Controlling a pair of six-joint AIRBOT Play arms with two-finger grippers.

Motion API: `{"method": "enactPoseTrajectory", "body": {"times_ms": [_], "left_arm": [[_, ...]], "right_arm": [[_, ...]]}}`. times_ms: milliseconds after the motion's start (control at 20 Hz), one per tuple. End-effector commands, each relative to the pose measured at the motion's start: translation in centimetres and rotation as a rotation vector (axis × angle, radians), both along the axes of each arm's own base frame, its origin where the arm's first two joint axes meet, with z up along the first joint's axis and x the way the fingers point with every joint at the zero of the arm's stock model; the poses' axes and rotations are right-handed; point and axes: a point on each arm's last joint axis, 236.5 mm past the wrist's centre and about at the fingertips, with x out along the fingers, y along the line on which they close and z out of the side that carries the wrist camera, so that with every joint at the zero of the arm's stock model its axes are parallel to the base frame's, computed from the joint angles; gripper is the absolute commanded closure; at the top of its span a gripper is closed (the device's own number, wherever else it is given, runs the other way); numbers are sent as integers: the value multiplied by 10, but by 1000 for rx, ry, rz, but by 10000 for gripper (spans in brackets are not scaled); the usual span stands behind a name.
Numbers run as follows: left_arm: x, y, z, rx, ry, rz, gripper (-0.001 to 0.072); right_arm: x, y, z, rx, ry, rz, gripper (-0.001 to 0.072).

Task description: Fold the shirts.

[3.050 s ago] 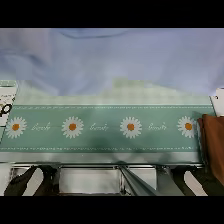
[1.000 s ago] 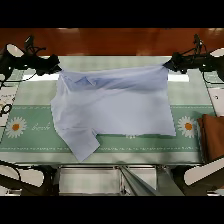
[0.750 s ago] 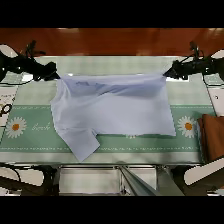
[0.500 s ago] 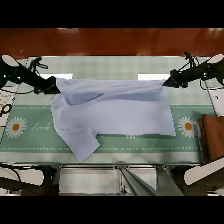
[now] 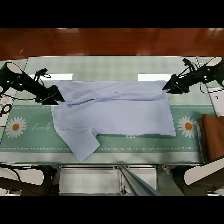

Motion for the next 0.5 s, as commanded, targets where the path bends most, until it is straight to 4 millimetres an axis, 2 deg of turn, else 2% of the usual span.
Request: {"method": "enactPoseTrajectory", "body": {"times_ms": [0, 100, 200, 300, 350, 450], "left_arm": [[-9, 13, 29, 3, -15, 2, 203], [-13, 31, 51, 36, -115, 62, 203], [-36, 57, 57, 84, -178, 181, 203], [-79, 78, 45, 100, -151, 333, 203], [-103, 81, 36, 77, -118, 432, 203], [-133, 71, 21, -15, -79, 584, 203]], "right_arm": [[-27, -32, 24, -69, 49, -2, 293], [-57, -58, 32, -154, 50, -60, 293], [-86, -63, 22, -163, 5, -186, 293], [-118, -41, 12, -75, -67, -251, 293], [-131, -26, 14, -12, -106, -270, 292], [-144, -4, 24, 87, -191, -345, 293]]}}
